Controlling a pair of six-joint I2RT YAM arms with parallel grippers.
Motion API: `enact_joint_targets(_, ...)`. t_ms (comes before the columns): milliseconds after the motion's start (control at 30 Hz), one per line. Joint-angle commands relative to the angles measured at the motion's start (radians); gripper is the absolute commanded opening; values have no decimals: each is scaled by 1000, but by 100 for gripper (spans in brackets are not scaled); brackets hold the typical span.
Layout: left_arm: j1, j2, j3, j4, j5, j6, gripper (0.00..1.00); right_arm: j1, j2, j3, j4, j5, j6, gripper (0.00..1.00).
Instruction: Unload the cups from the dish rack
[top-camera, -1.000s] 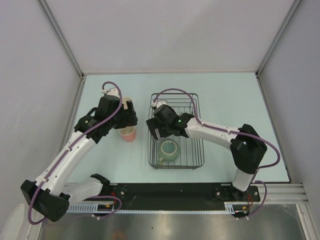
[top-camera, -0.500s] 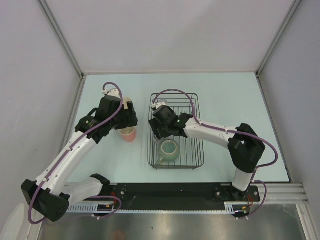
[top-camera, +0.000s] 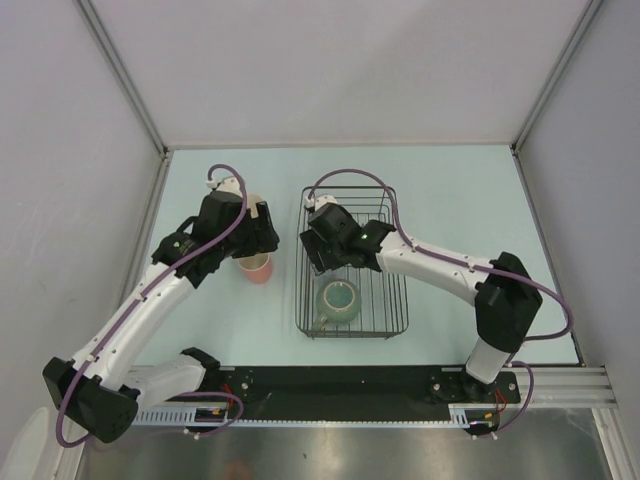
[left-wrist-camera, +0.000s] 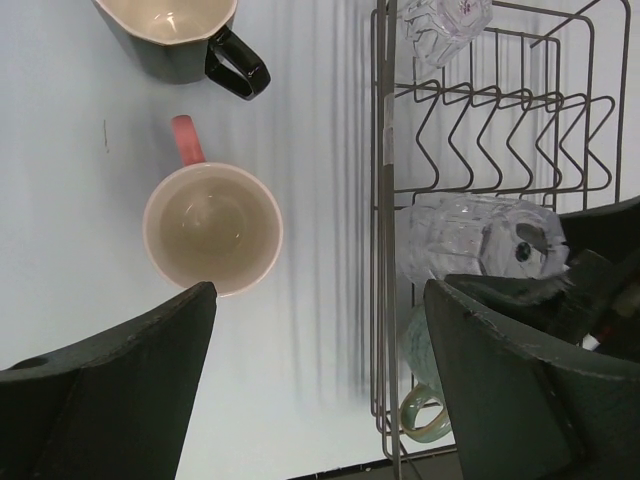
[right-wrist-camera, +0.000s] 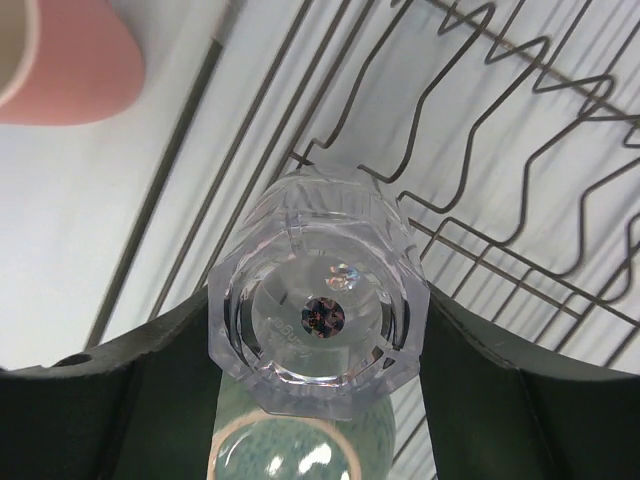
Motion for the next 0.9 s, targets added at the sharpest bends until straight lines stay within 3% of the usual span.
enact_joint_targets(0,-8,5,-3,53,19,-18,91,-13,-109,109,-42,77,-41,0)
enact_joint_targets(367,-10,42,2,154,129,-86,90,-120,-278,125,-85,69,-3,0)
enact_joint_targets(467,-10,32,-16,238,218,-126,89,-202,-361,53,10,-38,65,0)
enact_joint_targets(600,-10,-6,-55,405,304,-188,89,-347,-505,-129,197,-297,177,0)
enact_joint_targets(867,-9,0,-71,559,424,-267,89,-400,-534,-179,289,-421,214,0)
